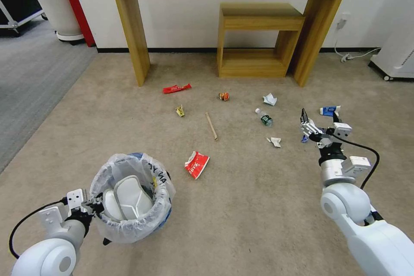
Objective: Pick up the trash bin and place the garbage on the floor into it.
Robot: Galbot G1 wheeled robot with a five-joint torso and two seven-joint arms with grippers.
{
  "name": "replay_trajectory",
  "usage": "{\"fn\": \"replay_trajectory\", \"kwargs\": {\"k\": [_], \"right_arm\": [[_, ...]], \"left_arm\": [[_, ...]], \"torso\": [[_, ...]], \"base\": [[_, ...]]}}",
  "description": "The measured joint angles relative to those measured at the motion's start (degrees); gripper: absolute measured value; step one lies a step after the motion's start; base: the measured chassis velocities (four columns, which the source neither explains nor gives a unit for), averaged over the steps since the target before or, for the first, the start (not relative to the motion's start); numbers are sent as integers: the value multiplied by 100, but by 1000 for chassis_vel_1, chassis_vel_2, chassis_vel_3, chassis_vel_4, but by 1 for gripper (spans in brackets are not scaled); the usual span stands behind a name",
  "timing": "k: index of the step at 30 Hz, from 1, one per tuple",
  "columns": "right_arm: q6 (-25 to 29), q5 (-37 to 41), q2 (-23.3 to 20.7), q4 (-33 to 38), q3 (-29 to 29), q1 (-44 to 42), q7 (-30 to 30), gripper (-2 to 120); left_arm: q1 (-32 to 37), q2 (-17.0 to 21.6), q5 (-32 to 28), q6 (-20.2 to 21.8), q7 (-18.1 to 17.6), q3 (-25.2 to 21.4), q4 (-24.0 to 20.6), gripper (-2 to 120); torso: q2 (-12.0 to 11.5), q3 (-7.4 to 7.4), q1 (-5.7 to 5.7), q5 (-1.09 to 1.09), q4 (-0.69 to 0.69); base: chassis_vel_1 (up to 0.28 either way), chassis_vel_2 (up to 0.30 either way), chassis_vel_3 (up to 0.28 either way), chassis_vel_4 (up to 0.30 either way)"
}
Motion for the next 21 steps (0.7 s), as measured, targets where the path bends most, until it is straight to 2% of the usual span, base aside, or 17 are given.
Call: {"fn": "replay_trajectory", "kwargs": {"k": [21], "right_arm": [[168,-314,161,-108,94,-301,-26,100]], "left_arm": [[27,-16,1,-57,19,4,-21,1]], "torso": [[0,0,0,0,-1]], "base": [[0,0,0,0]]}}
